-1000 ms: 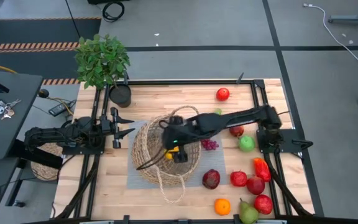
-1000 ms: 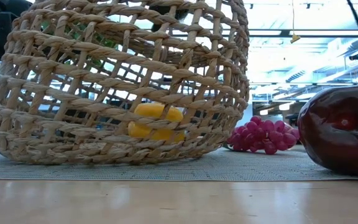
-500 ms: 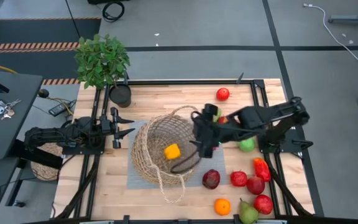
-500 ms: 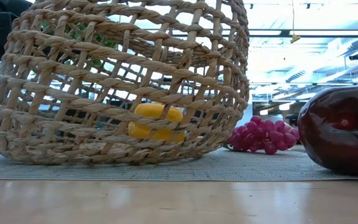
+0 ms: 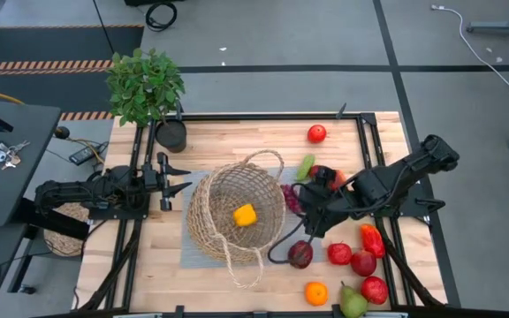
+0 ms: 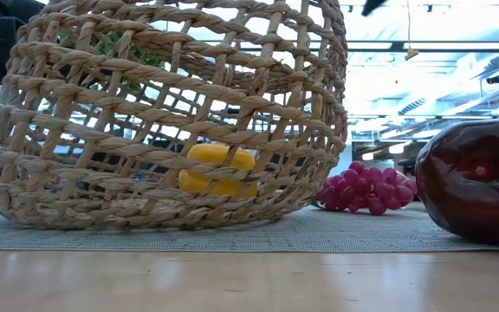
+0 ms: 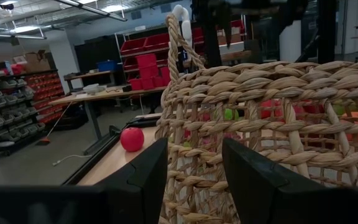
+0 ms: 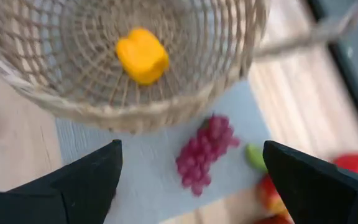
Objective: Build produce basket
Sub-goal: Put the orange in the basket
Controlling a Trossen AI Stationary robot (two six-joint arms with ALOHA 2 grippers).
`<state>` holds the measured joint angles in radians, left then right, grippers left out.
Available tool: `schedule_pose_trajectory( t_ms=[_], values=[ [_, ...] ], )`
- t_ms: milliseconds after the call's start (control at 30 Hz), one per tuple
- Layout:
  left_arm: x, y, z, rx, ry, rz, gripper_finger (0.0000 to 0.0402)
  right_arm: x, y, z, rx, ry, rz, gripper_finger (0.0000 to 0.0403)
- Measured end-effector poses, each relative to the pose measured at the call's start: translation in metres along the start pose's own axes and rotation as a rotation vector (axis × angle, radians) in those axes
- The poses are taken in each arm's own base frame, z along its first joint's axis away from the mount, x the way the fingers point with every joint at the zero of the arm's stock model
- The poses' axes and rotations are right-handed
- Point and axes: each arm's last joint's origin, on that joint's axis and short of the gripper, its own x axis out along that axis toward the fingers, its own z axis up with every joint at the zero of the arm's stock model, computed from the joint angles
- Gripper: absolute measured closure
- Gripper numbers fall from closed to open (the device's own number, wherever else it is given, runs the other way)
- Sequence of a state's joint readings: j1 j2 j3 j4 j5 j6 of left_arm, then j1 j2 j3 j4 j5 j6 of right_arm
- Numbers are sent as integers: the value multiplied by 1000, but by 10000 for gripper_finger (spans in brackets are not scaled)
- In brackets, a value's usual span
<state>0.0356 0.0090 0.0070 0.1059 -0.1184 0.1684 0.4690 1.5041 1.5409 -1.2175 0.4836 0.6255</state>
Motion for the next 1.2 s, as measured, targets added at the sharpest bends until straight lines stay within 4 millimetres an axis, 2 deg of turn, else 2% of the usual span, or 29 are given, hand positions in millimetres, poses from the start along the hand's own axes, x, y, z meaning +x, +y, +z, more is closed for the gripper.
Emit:
schedule_pose_trajectory(
  t_ms=[100,267,500,800,1000,1200],
  values=[
    [0,0,0,0,1,0,241,15,4,-12,48,49,26,16],
    [0,0,0,0,0,-1,241,34,26,-24,73,113,125,26],
    [0,0,0,0,0,0,241,61,59,-31,-5,170,157,42],
    [0,0,0,0,1,-1,241,92,77,-41,-58,300,160,55],
    [0,0,0,0,1,0,241,98,91,-48,-82,307,176,55],
    [0,0,0,0,0,0,241,81,103,-51,2,303,222,55]
  ],
)
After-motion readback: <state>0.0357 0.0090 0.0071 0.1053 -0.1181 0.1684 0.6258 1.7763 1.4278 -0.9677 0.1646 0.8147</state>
